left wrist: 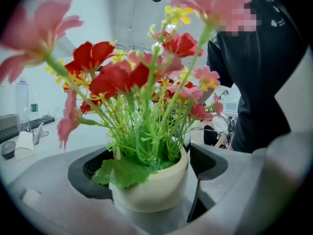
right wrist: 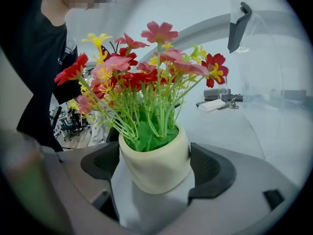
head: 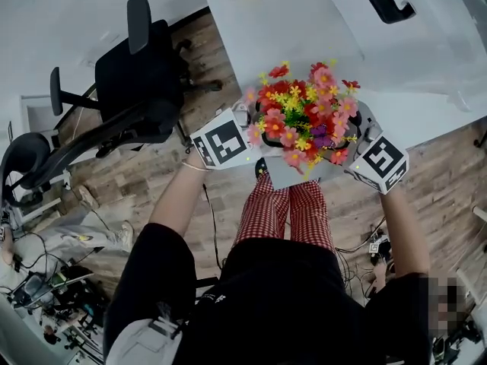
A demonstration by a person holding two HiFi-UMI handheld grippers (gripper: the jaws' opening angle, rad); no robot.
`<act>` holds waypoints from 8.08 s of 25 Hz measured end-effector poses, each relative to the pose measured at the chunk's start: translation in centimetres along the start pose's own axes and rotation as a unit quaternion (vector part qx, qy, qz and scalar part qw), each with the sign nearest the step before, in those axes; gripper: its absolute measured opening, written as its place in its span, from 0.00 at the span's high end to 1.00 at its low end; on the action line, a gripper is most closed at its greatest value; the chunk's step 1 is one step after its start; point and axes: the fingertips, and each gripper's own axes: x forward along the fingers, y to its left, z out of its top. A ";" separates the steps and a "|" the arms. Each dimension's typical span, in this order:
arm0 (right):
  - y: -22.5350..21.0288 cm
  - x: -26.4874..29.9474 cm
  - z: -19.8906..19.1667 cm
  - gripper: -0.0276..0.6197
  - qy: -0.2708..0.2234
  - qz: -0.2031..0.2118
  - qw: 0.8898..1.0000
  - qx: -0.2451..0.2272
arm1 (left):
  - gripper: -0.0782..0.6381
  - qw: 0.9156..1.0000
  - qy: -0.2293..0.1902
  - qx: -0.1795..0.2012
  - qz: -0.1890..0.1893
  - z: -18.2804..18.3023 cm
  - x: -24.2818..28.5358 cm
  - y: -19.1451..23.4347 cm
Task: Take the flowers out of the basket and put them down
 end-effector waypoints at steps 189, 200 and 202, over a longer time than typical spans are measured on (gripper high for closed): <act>9.2 -12.3 18.8 0.93 -0.227 -0.121 0.965 -0.048 | 0.88 0.969 -0.095 0.015 0.229 18.5 -8.9 -2.9; 9.9 -12.3 18.1 0.93 -0.225 -0.125 0.965 -0.055 | 0.88 0.967 -0.099 0.020 0.232 18.7 -8.8 -3.5; 10.0 -12.6 18.0 0.93 -0.224 -0.129 0.964 -0.057 | 0.88 0.968 -0.100 0.021 0.231 18.9 -8.7 -3.6</act>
